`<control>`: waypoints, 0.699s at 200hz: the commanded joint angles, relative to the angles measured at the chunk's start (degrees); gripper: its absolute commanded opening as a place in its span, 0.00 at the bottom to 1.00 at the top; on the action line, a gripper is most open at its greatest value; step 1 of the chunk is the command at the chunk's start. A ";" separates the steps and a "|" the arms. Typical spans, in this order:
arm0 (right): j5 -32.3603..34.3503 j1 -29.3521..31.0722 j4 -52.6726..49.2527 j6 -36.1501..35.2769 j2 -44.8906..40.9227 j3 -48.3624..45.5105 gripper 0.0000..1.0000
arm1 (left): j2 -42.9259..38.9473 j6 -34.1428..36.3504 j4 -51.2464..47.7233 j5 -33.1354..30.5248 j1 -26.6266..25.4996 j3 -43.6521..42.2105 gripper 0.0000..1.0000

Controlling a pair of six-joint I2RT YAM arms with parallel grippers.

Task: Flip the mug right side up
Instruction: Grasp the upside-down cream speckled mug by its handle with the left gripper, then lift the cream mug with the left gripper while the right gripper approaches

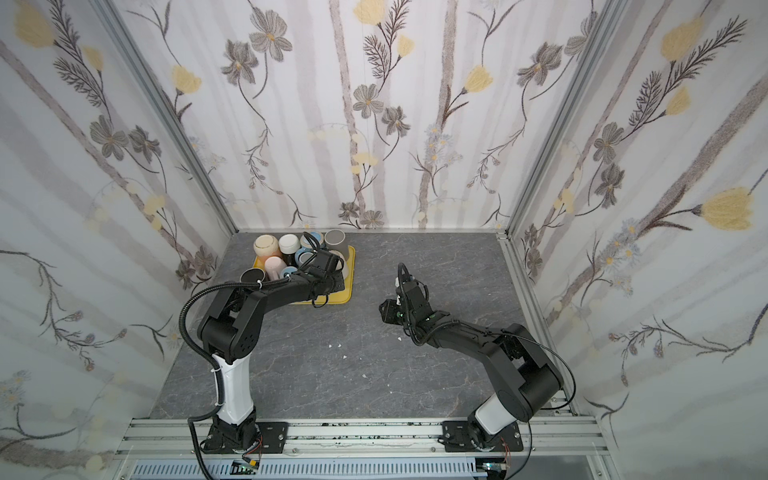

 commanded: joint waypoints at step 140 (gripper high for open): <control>-5.56 1.92 17.04 15.35 -8.80 -8.15 0.40 | -27.46 -19.84 33.31 17.82 -1.55 -30.51 0.00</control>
